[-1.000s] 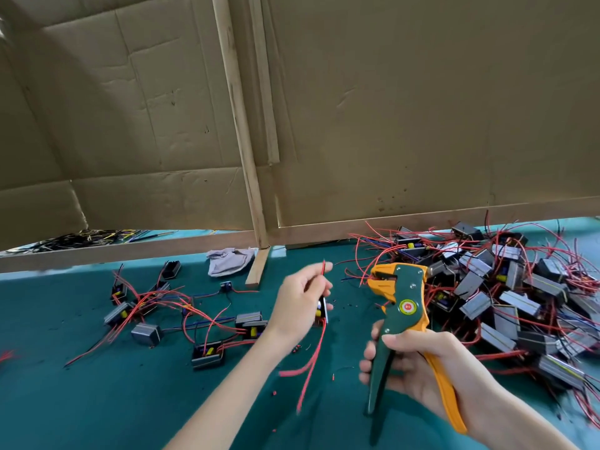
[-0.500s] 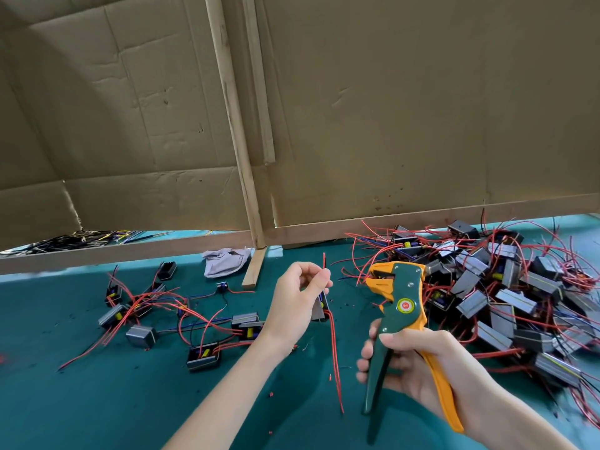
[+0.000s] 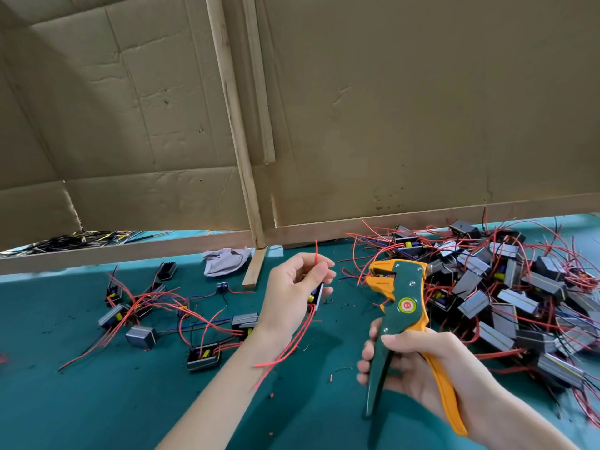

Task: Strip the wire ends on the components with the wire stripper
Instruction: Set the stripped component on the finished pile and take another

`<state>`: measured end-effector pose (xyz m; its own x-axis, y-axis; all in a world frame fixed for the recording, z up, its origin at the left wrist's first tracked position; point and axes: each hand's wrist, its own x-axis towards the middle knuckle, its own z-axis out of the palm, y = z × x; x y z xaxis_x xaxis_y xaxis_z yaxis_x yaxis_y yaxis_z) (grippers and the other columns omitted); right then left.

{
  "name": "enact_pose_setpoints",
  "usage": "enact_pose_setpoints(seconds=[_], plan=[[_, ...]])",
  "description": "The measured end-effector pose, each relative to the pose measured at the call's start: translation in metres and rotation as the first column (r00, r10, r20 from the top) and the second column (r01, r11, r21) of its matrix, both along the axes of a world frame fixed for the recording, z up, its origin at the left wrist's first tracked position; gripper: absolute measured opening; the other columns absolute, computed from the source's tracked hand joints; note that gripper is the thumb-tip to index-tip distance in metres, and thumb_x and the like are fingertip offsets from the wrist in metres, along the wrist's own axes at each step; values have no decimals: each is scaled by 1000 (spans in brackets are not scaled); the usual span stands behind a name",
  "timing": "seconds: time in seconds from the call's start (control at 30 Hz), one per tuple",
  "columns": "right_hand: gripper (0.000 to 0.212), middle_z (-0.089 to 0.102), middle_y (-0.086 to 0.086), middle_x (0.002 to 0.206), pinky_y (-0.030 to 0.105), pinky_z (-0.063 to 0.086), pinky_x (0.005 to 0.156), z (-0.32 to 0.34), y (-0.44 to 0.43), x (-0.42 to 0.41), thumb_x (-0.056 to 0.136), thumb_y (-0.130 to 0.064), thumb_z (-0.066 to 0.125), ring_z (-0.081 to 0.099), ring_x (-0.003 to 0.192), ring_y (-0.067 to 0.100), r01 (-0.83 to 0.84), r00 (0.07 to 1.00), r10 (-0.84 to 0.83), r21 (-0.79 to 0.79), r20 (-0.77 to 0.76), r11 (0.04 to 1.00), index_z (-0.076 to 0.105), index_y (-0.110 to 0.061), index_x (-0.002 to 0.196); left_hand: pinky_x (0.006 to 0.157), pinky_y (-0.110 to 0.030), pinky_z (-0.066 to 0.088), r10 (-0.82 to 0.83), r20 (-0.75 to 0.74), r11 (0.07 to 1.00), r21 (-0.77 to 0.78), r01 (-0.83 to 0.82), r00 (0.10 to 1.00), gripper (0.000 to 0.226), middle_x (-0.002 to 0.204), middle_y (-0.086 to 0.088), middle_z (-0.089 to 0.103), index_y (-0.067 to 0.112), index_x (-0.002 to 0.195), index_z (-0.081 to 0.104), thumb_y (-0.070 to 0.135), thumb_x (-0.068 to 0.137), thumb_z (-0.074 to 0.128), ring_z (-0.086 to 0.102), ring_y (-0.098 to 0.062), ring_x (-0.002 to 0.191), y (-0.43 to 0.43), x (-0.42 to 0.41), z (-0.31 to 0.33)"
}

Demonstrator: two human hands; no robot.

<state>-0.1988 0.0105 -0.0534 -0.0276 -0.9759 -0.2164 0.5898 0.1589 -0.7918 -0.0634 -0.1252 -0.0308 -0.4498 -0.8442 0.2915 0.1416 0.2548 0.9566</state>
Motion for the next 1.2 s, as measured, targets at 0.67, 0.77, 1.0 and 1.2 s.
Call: enact_pose_setpoints(seconds=[0.67, 0.77, 1.0, 1.2], plan=[[26, 58, 29, 76, 50, 53, 69, 7, 12, 4, 65, -4, 75, 62, 71, 40, -298, 948, 264, -195, -179, 934, 60, 4, 85, 72, -10, 46, -316, 410, 924, -72, 375, 856, 14, 72, 9, 67, 19, 80, 67, 12, 92, 62, 73, -19, 85, 10, 33, 55], [27, 58, 29, 77, 51, 53, 69, 7, 13, 3, 66, -4, 75, 62, 71, 40, -299, 945, 261, -199, -196, 933, 60, 4, 86, 72, -11, 46, -333, 429, 916, -62, 395, 839, 17, 71, 8, 65, 19, 77, 66, 11, 91, 62, 73, -17, 87, 11, 34, 56], [29, 55, 27, 67, 47, 53, 60, 13, 16, 7, 64, -11, 79, 58, 61, 37, -256, 945, 214, -154, -246, 954, 57, 3, 77, 92, -29, 50, -353, 442, 905, -61, 420, 825, 14, 85, -10, 65, 16, 80, 66, 9, 91, 62, 72, -17, 91, 9, 36, 58], [33, 52, 20, 52, 36, 50, 45, 17, 18, 12, 58, -21, 82, 52, 42, 29, -189, 945, 145, -128, -293, 974, 59, -1, 69, 80, -25, 48, -357, 447, 892, -99, 442, 820, 6, 77, -6, 65, 21, 82, 65, 24, 88, 62, 69, -14, 75, 9, 37, 58]])
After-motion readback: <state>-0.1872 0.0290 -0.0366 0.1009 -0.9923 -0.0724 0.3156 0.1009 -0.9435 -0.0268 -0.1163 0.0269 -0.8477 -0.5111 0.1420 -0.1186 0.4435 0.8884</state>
